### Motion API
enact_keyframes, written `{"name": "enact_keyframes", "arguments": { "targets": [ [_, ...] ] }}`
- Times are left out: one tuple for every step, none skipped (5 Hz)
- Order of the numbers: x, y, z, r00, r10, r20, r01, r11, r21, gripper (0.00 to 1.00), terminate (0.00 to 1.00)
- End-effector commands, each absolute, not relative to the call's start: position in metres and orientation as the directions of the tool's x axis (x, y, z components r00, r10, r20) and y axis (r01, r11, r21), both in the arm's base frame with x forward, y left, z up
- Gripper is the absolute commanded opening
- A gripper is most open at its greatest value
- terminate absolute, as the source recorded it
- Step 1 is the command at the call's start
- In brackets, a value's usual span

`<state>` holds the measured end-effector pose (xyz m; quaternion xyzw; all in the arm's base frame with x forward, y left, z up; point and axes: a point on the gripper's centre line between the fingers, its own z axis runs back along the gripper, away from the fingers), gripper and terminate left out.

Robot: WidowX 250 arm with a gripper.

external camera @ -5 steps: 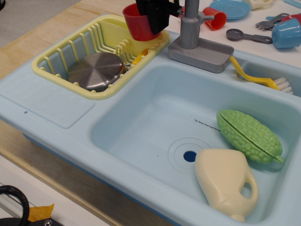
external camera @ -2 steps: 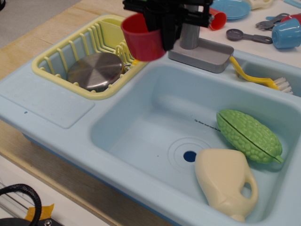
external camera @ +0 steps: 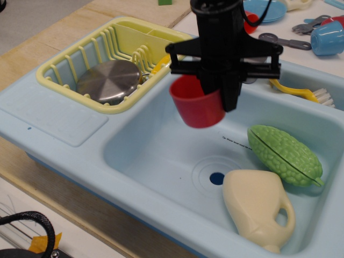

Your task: Put cup from anywhere into sink

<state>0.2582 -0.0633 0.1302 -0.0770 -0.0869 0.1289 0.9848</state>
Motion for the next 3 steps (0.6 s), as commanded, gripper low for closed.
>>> {"name": "enact_keyframes", "arguments": {
  "targets": [
    [0.2538,-0.0647,0.1355,0.939,0.289,0.185,-0.247,0.944,-0.217,1.00,0.00],
    [0.2538,-0.0647,0.1355,0.939,0.289,0.185,-0.247,0.944,-0.217,1.00,0.00],
    [0.2538,-0.0647,0.1355,0.939,0.289,0.185,-0.247,0.944,-0.217,1.00,1.00]
  ]
}}
